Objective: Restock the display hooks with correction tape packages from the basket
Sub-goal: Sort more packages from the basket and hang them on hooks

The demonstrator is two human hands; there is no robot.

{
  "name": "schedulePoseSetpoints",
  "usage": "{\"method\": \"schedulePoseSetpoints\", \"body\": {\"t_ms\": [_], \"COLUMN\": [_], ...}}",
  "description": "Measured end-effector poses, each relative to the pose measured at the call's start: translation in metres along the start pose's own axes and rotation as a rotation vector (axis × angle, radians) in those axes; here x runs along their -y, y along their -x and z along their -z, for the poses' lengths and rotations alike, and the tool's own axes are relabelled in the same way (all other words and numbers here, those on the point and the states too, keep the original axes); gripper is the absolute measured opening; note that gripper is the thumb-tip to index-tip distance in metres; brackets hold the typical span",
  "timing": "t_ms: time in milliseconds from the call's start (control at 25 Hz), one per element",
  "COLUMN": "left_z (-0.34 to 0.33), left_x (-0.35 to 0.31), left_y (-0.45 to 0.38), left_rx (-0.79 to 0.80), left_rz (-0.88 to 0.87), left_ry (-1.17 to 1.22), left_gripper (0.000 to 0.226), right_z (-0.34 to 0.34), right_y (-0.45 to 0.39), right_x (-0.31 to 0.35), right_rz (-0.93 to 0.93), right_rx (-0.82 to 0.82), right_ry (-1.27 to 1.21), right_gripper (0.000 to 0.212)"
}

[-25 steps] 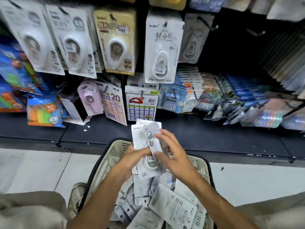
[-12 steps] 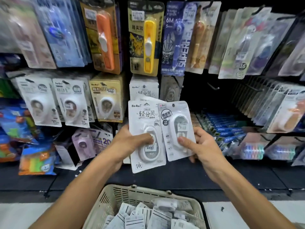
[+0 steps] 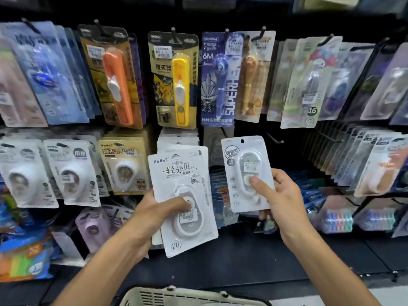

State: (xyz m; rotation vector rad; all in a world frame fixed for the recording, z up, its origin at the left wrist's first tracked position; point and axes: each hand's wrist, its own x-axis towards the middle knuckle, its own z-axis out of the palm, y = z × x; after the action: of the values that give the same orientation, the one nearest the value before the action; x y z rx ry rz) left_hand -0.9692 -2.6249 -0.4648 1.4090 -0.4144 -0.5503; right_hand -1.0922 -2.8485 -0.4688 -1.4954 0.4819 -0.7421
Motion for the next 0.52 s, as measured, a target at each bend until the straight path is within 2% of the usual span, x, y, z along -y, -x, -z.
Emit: {"method": "schedulePoseSetpoints", "body": {"t_ms": [160,280,360,440,520], "left_z": [0.003,-0.001,-0.006,-0.01,-0.014], "left_x": [0.001,0.002,0.005,0.01,0.013], "left_y": [-0.011,-0.014,-0.012,-0.01,-0.008], "left_rx": [-0.018,-0.019,-0.014,-0.003,0.008], "left_rz": [-0.042,-0.052,-0.05,-0.046,-0.044], "left_ry": [0.006,0.023,0.045,0.068,0.087], "left_gripper": [0.059,0.061,0.051,0.045,0.045], "right_z": [0.031,0.043,0.042,0.041,0.036], "right_y": [-0.003,-0.005,-0.004,-0.002,0.005], "right_x": [0.002,0.001,-0.001,0.0,-0.001], "right_rz": [-0.022,-0.03,-0.076,-0.188,-0.212], "right_rx": [-0.257,-0.281,-0.265,-0.269,-0.29], "right_ry": [-0.06,0.03,-0.028,-0.176,-0.1], "right_gripper": [0.019,0.018,0.031,0.053,0.063]}}
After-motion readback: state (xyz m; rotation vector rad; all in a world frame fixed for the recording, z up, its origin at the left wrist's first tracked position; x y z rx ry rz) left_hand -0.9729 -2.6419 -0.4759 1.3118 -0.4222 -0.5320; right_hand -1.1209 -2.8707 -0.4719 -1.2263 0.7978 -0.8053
